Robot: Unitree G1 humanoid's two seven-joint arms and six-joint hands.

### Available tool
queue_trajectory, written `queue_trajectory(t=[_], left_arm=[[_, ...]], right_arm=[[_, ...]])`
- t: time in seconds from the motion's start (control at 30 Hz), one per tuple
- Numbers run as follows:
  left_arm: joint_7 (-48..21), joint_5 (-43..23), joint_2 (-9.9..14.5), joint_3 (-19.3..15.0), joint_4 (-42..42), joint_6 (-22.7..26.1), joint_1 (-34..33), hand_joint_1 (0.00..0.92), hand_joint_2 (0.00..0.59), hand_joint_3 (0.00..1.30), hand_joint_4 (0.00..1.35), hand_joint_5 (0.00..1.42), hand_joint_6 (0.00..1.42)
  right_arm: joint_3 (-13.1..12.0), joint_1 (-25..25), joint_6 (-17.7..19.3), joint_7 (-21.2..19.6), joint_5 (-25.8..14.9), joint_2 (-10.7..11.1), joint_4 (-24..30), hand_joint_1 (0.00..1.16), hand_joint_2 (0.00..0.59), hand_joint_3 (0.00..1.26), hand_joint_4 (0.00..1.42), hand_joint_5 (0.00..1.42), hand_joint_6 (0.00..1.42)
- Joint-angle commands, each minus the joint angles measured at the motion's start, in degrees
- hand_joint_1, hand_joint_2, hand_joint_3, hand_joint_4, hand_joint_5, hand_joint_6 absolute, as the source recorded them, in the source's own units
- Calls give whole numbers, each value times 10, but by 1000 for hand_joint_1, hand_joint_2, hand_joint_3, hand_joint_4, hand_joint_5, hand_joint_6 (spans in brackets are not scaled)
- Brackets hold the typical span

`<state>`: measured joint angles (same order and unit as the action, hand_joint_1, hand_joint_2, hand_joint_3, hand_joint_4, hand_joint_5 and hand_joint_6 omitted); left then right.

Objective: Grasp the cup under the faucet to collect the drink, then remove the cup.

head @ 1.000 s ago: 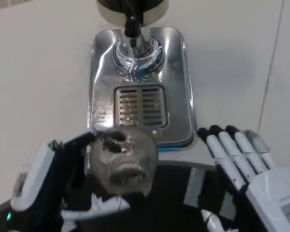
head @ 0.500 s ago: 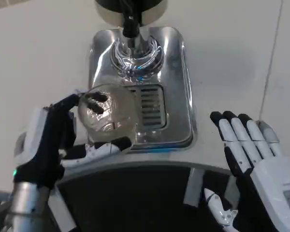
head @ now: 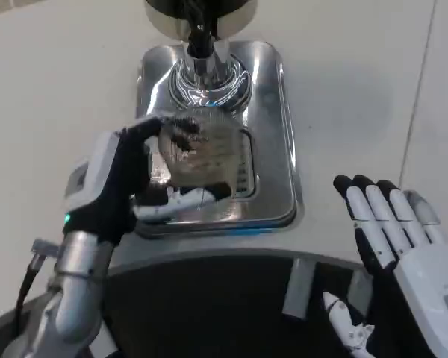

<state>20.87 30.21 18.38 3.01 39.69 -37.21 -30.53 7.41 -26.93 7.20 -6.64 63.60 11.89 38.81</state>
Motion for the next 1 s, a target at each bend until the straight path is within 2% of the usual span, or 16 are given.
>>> queue_trajectory(t=[0.03,0.3,0.5,0.6,0.63,0.7,0.73,0.77,0.83,0.93,1.0], left_arm=[[22,6,9,22,81,-5,-59,761,76,1216,1238,1405,1424],[54,6,11,51,173,-5,-121,762,76,1217,1238,1391,1424],[78,7,21,63,193,-7,-130,752,103,1169,1226,1366,1424],[93,10,27,69,193,-6,-128,684,126,1112,1197,1323,1424],[97,10,28,70,193,-6,-127,635,116,1052,1153,1285,1419],[98,7,32,72,192,-8,-126,541,62,867,886,1088,1268],[88,-1,33,69,191,-13,-124,494,50,803,832,1044,1260],[80,-7,35,68,189,-18,-123,399,53,719,734,991,1214],[81,3,45,78,180,-30,-118,268,60,534,531,912,1085],[83,9,51,85,165,-38,-111,167,29,383,381,837,980],[75,-2,50,80,162,-39,-109,130,10,339,314,773,903]], right_arm=[[-2,-9,-6,10,-4,1,5,239,586,0,0,0,0],[-6,-6,-24,15,3,-10,16,253,586,0,0,0,0],[8,10,-36,27,12,-18,11,262,586,0,0,0,0],[12,14,-37,33,11,-17,9,266,586,0,0,0,0],[12,15,-37,34,10,-16,9,266,586,0,0,0,0],[11,17,-35,35,8,-14,9,266,586,0,0,0,0],[10,16,-34,33,6,-13,9,266,586,0,0,0,0],[9,15,-33,32,5,-12,9,266,586,0,0,0,0],[7,12,-30,27,-3,-9,6,266,585,0,0,0,0],[7,12,-29,24,-10,-7,3,243,573,0,0,0,0],[8,15,-29,24,-12,-6,1,239,573,0,0,0,0]])
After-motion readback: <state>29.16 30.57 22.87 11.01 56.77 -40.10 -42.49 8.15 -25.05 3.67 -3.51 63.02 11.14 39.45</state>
